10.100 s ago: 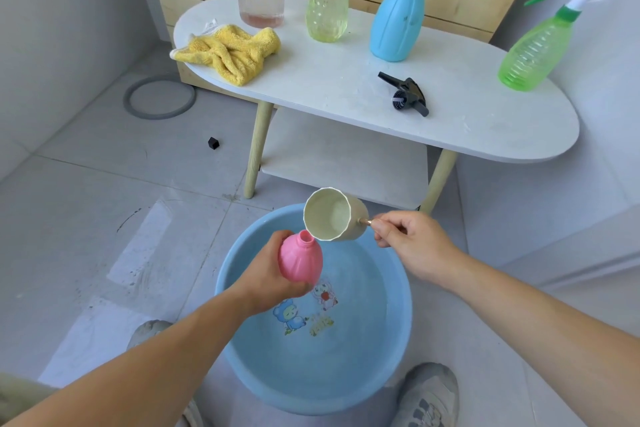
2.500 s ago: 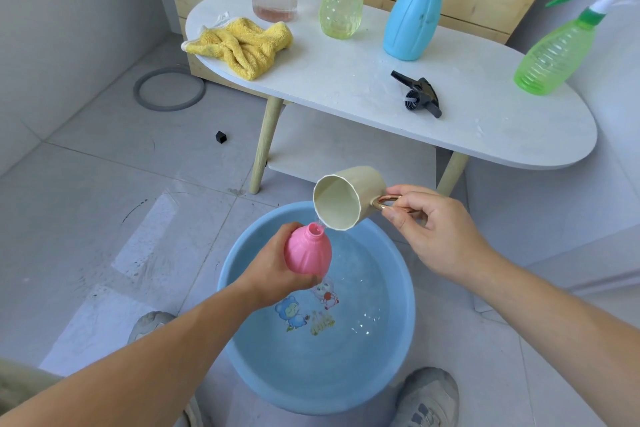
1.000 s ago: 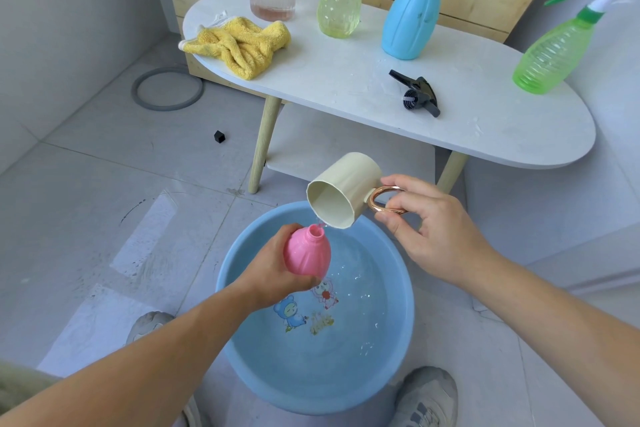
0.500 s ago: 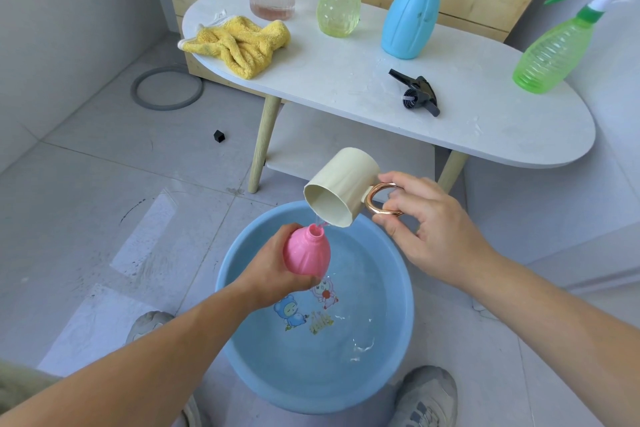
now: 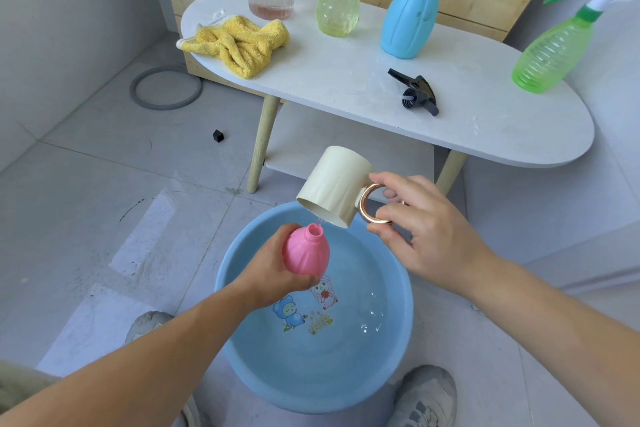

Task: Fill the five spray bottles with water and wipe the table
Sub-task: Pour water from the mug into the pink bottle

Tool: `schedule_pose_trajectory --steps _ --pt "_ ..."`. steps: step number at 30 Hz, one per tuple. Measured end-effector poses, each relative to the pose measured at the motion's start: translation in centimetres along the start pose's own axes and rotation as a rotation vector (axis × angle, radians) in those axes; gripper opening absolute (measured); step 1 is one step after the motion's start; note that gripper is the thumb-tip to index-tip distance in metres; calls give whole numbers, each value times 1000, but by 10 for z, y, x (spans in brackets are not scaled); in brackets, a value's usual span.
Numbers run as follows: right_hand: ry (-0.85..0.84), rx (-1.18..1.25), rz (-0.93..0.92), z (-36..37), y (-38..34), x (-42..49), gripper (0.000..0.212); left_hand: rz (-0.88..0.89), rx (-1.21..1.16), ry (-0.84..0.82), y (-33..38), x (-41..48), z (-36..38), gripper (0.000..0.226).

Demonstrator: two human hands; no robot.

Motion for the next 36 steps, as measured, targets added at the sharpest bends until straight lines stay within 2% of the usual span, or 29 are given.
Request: schedule_pose_trajectory --steps 6,8,10,13,15,20,26,31,36 --pt "-31 -81 -118 3 -8 0 26 -2 -6 2 0 0 0 86" --pt "-39 -61 -83 9 -5 -3 26 -6 -8 3 0 0 0 85" --pt "-14 66 116 18 2 -7 25 -12 -16 -1 0 -1 0 85" --pt "57 362 553 33 26 -11 19 -27 -28 -4 0 -4 1 83" --pt "23 522 787 56 51 -22 21 -41 -27 0 -5 -5 1 82" --pt "-161 600 1060 123 83 -59 32 -84 -26 12 -15 -4 2 87" --pt "-270 542 1045 173 84 -82 50 -106 7 25 -31 -3 2 79" --pt "-339 414 899 195 83 -85 46 -144 -6 20 -40 -3 4 79" --pt "-433 336 847 204 86 -89 43 -149 9 18 -44 -2 5 80"
Point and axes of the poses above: each hand's wrist, its own x-axis towards the middle knuckle, its own z-axis out of the palm, y = z × x, the point moved 5 cm from there along x, towards the middle knuckle, and after that the axes turned 2 degrees about x, right-handed, at the moved point
